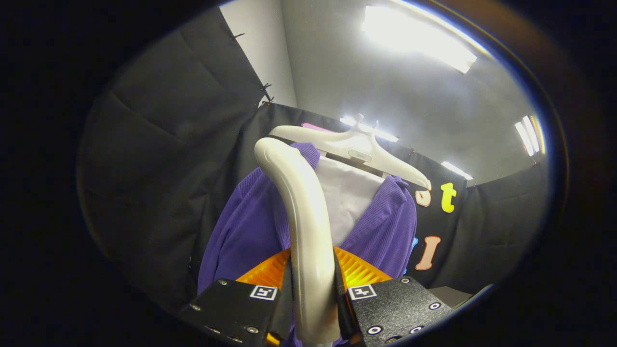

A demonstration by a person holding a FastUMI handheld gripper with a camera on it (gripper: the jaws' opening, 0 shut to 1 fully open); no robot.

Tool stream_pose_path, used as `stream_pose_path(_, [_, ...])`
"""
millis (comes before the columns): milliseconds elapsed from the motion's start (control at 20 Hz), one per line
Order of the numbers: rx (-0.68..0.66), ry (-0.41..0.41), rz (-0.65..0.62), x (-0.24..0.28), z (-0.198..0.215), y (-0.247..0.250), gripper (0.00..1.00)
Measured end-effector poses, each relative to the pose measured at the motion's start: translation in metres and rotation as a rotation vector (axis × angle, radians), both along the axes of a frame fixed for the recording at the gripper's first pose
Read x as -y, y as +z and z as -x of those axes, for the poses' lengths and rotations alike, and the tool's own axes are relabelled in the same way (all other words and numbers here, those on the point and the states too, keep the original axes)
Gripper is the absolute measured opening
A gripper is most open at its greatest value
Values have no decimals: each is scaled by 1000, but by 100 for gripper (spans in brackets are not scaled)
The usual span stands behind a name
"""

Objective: Iron the clothes twice with a garment steamer, once on the left side and once on the right side.

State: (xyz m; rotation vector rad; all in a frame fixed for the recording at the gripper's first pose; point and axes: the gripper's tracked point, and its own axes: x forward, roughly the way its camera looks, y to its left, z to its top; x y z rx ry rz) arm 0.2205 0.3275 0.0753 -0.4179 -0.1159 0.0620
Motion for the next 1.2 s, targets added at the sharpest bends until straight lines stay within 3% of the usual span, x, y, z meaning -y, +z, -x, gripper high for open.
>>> stream_pose_path(750, [-119, -19, 98, 22, 34, -128, 39])
stream_pose_path(1200, [-263, -38, 143, 43, 49, -213, 39])
